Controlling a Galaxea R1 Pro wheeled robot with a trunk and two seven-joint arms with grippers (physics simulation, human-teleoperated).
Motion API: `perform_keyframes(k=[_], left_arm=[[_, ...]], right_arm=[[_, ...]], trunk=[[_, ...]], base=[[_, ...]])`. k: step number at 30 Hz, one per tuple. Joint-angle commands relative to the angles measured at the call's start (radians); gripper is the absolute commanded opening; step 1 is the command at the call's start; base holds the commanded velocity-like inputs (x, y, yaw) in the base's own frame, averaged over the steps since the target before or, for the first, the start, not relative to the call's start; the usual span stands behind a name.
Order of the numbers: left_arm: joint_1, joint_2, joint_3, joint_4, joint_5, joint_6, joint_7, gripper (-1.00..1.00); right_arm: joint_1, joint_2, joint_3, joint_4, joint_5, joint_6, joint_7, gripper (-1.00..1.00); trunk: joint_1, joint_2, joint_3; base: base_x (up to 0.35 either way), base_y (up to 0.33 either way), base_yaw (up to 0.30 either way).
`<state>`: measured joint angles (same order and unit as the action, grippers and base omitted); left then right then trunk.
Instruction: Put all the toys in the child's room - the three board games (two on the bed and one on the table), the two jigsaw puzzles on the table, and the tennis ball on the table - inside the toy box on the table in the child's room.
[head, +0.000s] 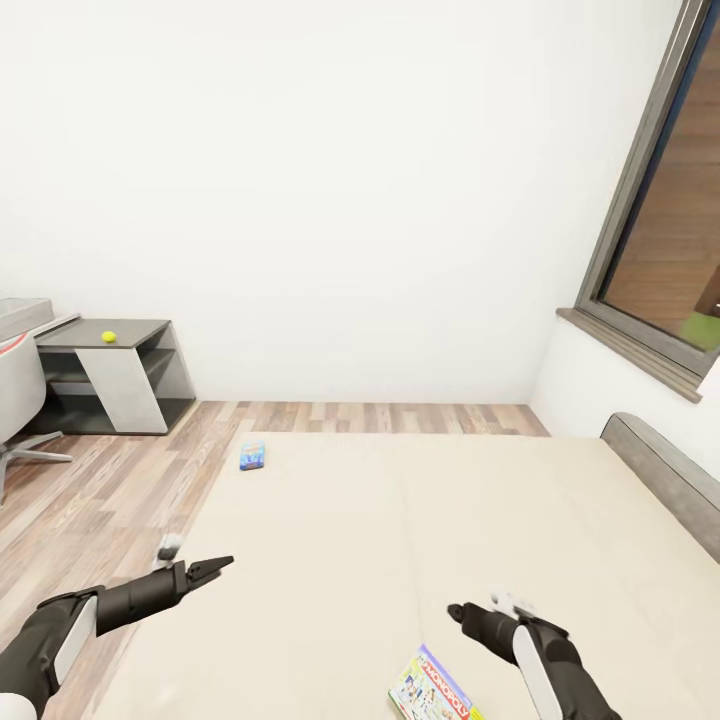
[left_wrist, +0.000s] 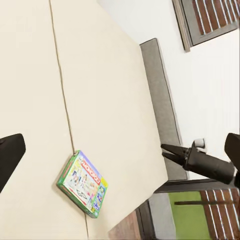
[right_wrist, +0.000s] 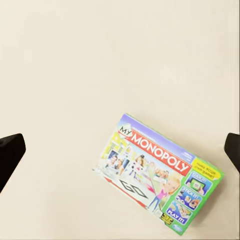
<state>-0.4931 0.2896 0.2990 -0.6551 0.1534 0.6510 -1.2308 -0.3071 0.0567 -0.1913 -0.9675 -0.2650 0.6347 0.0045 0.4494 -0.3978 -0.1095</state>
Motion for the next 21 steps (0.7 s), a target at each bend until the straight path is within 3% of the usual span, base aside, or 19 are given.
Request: perform_keyframes(k=[1,5,10,15,21], left_arm=[[-0.001,0.000,0.000,0.000,0.002,0.011,-0.012,1.00],[-0.001,0.001,-0.002,0.000,0.001,0.019,-0.037,1.00],[-0.001,0.002,-0.007,0.000,0.000,0.023,-0.048,1.00],[-0.001,0.002,-0.027,0.000,-0.001,0.024,-0.050,1.00],[-0.001,0.002,-0.042,0.000,-0.001,0.024,-0.050,1.00]], right_arm=[[-0.003,0.002,-0.003,-0.002,-0.005,0.008,-0.014,1.00],[-0.027,0.018,-0.003,0.002,-0.009,0.020,-0.053,1.00],[-0.101,0.032,-0.003,0.069,-0.001,0.036,-0.098,1.00],[-0.163,0.036,-0.003,0.132,0.002,0.041,-0.180,1.00],[-0.197,0.037,-0.003,0.156,0.002,0.042,-0.246,1.00]], trunk=[[0.001,-0.002,-0.002],[0.001,-0.002,-0.002],[0.001,-0.002,-0.002],[0.001,-0.002,-0.002],[0.001,-0.002,-0.002]], base=[[0.000,0.000,0.000],[0.000,0.000,0.000],[0.000,0.000,0.000],[0.000,0.000,0.000],[0.000,0.000,0.000]])
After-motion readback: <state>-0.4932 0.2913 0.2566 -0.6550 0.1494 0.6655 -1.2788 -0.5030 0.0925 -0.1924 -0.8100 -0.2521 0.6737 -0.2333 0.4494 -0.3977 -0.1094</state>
